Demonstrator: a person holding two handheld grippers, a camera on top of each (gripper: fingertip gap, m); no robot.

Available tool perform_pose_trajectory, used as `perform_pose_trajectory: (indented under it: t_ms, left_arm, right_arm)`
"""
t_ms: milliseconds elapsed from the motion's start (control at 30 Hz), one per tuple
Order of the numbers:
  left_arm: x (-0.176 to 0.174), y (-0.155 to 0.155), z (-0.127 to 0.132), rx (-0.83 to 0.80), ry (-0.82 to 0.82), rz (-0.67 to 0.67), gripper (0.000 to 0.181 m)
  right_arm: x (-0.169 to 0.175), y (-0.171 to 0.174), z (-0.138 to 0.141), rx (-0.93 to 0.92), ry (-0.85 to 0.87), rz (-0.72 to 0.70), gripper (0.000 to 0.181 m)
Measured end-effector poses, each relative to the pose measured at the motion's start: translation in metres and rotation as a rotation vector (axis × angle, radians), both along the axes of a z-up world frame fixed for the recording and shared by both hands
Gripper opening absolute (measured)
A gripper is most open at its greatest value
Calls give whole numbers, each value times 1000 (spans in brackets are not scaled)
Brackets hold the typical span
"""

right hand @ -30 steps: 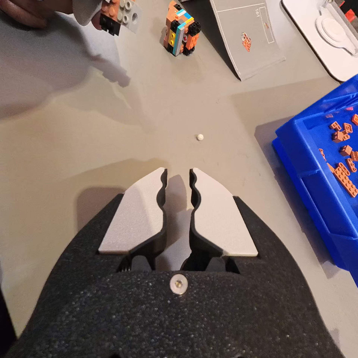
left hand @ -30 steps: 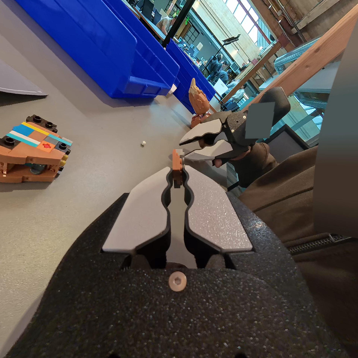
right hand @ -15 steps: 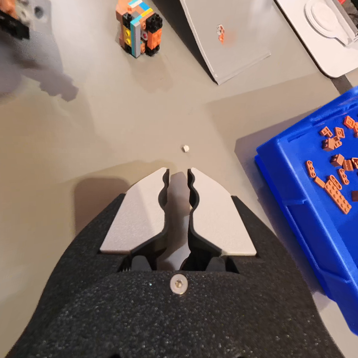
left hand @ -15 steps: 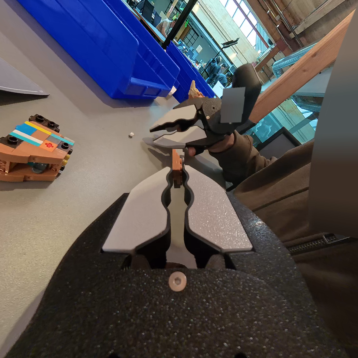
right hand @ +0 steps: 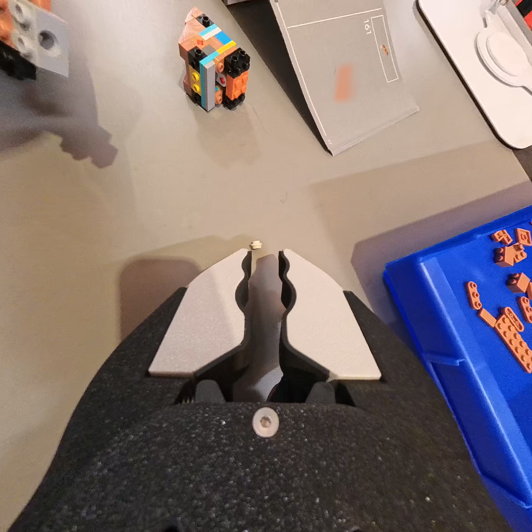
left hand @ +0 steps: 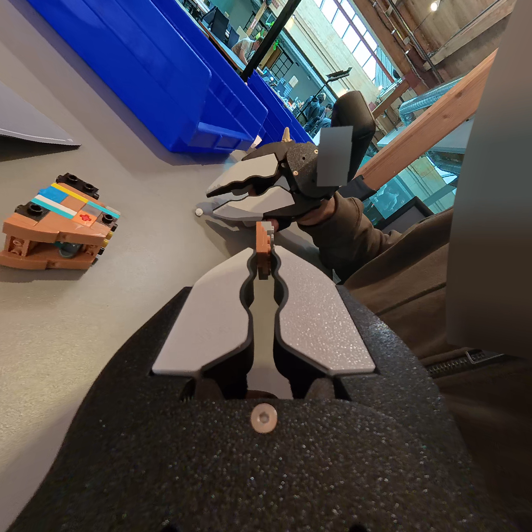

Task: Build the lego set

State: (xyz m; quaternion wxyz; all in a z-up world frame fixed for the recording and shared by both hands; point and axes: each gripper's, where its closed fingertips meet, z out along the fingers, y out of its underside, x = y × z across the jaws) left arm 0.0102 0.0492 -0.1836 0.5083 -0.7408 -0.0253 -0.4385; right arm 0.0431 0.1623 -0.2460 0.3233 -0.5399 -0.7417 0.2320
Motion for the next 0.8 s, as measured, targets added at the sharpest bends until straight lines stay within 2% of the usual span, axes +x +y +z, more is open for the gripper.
perform_pose_trajectory:
  t_ms: [400, 533, 800]
  left_arm:
    - [0, 0, 0, 3, 2, -2, 8]
    - [0, -1, 1, 5, -5, -1, 8]
    - [-3, 1, 1, 6, -16, -3, 8]
  right_arm:
    - [-11, -10, -1, 6, -9, 76, 13]
    - [-13, -7, -9, -4, -55, 70, 13]
    - [-7, -3, -7, -25, -41, 43, 11]
